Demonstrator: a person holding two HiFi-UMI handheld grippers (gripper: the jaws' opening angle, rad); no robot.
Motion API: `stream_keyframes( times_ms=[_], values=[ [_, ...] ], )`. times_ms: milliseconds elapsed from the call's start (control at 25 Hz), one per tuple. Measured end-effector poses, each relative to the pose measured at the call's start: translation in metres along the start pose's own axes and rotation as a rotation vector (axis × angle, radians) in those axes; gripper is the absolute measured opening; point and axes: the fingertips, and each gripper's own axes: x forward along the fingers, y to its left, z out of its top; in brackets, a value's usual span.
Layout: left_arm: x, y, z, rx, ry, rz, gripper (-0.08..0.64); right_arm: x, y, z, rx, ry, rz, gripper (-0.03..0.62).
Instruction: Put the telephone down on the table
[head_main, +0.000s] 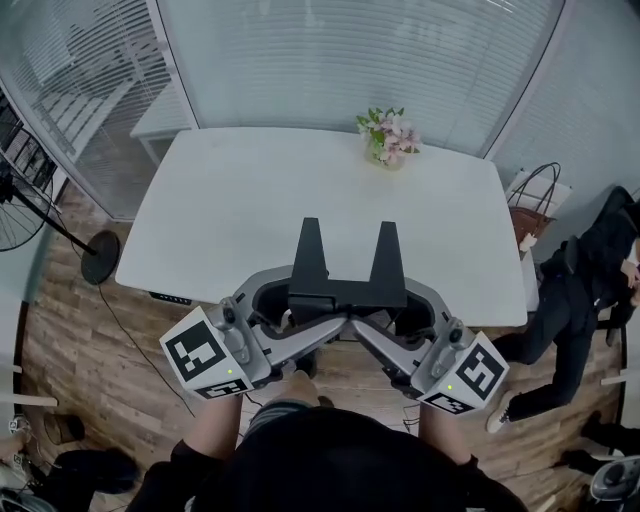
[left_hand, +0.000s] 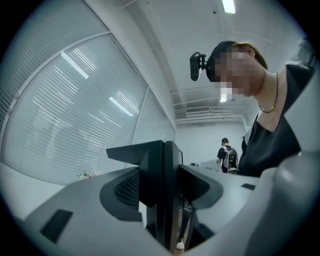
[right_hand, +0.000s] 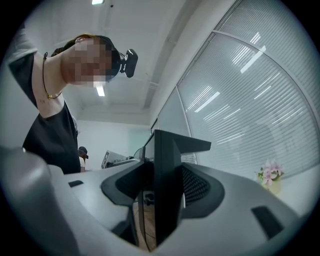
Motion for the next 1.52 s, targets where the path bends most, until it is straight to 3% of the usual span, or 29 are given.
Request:
stream_keyframes(
  times_ms=[520,840,1080,1520],
  values=[
    [0.032,0.105,0.011,-0.019,0.010,-0.048,0.235,0.061,-0.090,-0.002,0.000,0.018,-0.041,0.224],
    [0.032,0.121,0.006,-0.007,0.014,-0.056,0.235,0.070,-0.101,-0.012,-0.005,0.016,-0.038,0.222],
    [0.043,0.186,0.000,-0.058,0.047,-0.077,0.235,0.109,-0.152,-0.027,0.040,0.043,-0.066,0.219],
    [0.062,0.225,-0.027,-0.188,0.087,-0.114,0.230,0.115,-0.194,-0.054,0.113,0.078,-0.123,0.216]
  ],
)
